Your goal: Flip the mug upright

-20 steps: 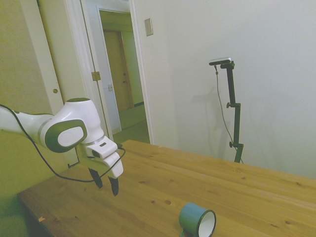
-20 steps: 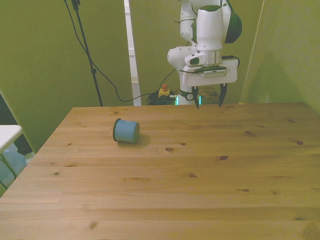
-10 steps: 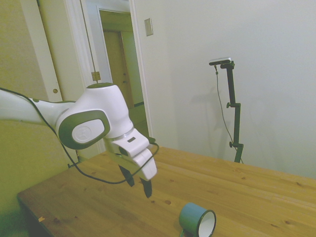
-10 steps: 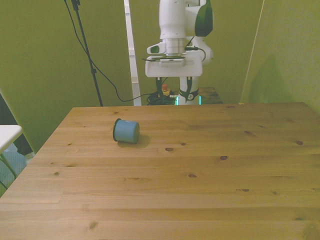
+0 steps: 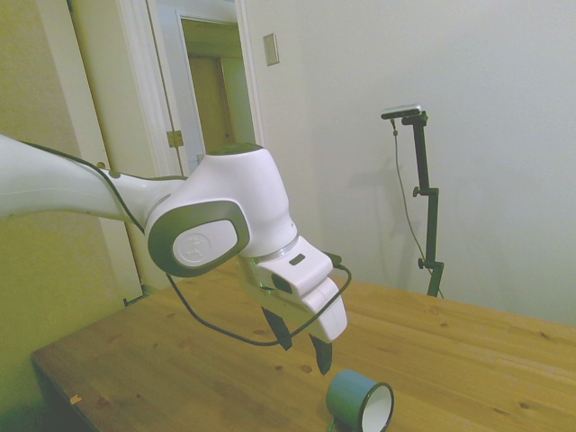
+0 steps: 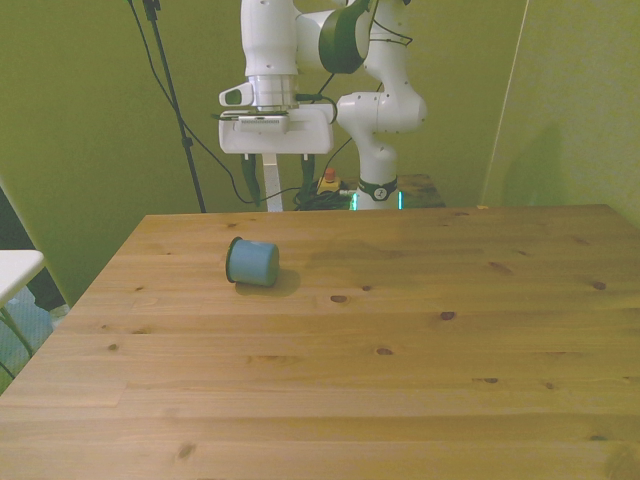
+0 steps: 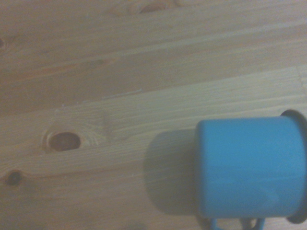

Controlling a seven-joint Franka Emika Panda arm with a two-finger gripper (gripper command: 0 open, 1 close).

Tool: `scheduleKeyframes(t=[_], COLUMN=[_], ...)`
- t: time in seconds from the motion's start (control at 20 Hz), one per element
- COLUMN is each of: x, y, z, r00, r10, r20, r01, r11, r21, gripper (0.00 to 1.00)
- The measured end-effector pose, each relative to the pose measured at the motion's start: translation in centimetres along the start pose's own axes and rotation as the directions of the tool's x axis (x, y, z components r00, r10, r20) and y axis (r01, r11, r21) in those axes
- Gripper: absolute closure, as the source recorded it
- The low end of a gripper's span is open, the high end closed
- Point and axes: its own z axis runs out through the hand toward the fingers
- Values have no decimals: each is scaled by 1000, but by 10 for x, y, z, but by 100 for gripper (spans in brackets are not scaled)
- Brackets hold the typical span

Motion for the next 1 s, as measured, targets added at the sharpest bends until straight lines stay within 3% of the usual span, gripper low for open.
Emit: scheduleKeyframes(t=[0.3, 0.55, 1.0], x=[72, 120, 117], y=[51, 54, 59], z=[-9, 24, 46], r00=[998, 996, 997], r10=[54, 85, 44], r20=[-38, -26, 69], r01=[-53, -84, -52], r11=[998, 996, 992], r21=[32, 25, 119], gripper=[0, 0, 0])
